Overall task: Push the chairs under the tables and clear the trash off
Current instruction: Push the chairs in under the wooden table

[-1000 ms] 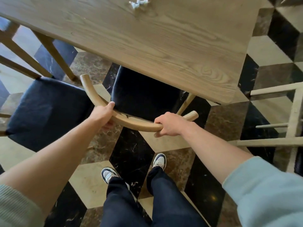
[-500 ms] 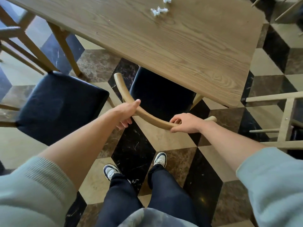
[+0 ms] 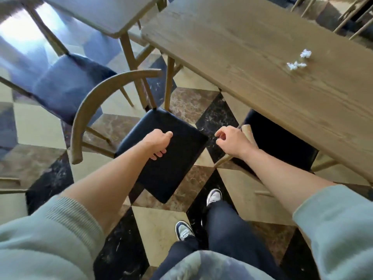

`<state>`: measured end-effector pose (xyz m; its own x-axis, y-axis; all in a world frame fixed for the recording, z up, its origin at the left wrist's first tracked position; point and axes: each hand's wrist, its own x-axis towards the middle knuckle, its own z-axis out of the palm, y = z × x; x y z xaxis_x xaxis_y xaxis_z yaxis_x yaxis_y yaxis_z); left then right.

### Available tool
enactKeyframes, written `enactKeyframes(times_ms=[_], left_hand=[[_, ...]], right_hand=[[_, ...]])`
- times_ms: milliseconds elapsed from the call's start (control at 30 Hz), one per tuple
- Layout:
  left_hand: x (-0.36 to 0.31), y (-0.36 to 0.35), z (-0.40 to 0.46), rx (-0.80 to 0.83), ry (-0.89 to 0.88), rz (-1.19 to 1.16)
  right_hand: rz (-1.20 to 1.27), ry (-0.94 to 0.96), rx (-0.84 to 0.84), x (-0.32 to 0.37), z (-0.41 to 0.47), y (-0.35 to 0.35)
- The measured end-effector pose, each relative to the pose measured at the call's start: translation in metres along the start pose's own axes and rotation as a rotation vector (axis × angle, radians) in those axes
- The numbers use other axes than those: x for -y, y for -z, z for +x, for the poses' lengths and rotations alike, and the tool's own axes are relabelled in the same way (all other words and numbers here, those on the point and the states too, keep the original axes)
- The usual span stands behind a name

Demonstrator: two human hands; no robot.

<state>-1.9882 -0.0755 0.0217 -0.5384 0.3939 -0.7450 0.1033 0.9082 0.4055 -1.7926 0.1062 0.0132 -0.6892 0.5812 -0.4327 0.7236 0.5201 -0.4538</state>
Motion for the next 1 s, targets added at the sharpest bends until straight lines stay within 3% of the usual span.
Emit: enactKeyframes(times_ms=[267,367,500,600,800,1000], left_hand=[[0.034,0.143,0.064,-0.324,0.036,0.108],[0.047,0.182,0.077,-0.445,-0.015,0.117],[0.060,0.236,0.136,-0.487,-0.161,0.187],[0.058,0.263,0.182,-0.419,-0.214,0.215],[0.045,0.281,0.267,0.030,-0.402,0.253],[0.066,0.295,0.289,0.090,-0.450,0.157]], right_hand=[[-0.017,0.110,0.232,0.132,0.134,-0.048],[-0.031,0.163,0.319,0.182,0.163,-0.072],[0.075,0.132,0.411,0.243,0.195,-0.123],[0.142,0.122,0.540,0.286,0.211,-0.160],[0.412,-0.038,0.811,0.377,0.222,-0.236],[0.673,-0.276,0.681,0.432,0.212,-0.263]])
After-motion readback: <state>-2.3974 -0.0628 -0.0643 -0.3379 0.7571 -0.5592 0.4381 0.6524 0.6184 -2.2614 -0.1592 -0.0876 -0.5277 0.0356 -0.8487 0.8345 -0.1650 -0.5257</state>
